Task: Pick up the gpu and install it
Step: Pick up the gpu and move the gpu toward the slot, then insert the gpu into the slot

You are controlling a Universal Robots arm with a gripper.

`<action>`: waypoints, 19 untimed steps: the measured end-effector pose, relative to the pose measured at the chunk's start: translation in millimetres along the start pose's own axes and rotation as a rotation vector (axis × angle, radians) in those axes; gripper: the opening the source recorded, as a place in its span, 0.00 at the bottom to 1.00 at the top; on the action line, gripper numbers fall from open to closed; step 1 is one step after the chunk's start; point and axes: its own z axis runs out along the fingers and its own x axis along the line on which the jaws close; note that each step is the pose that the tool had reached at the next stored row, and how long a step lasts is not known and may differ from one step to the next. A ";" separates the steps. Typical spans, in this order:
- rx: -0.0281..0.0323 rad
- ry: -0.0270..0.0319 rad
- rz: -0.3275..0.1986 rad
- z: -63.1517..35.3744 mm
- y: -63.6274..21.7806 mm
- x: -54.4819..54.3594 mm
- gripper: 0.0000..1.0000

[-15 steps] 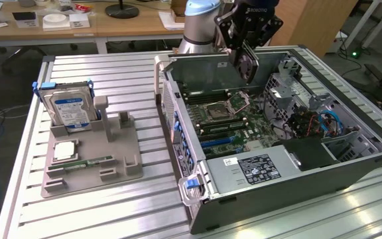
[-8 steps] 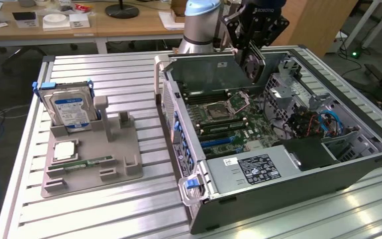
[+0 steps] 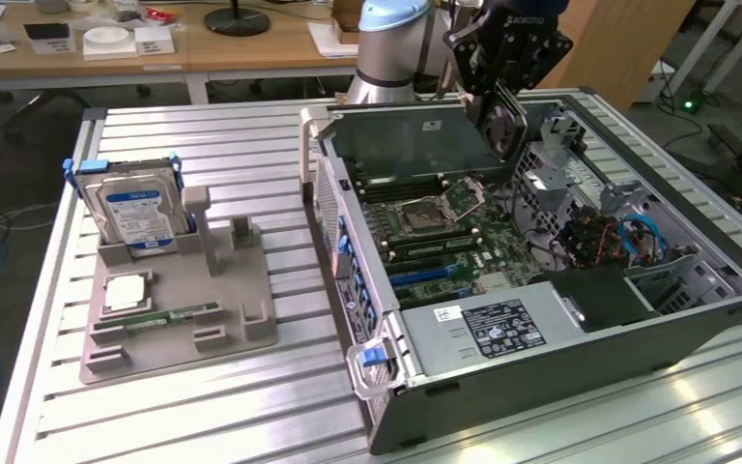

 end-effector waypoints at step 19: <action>-0.0002 0.0003 -0.014 0.1 0.0 0.0 0.28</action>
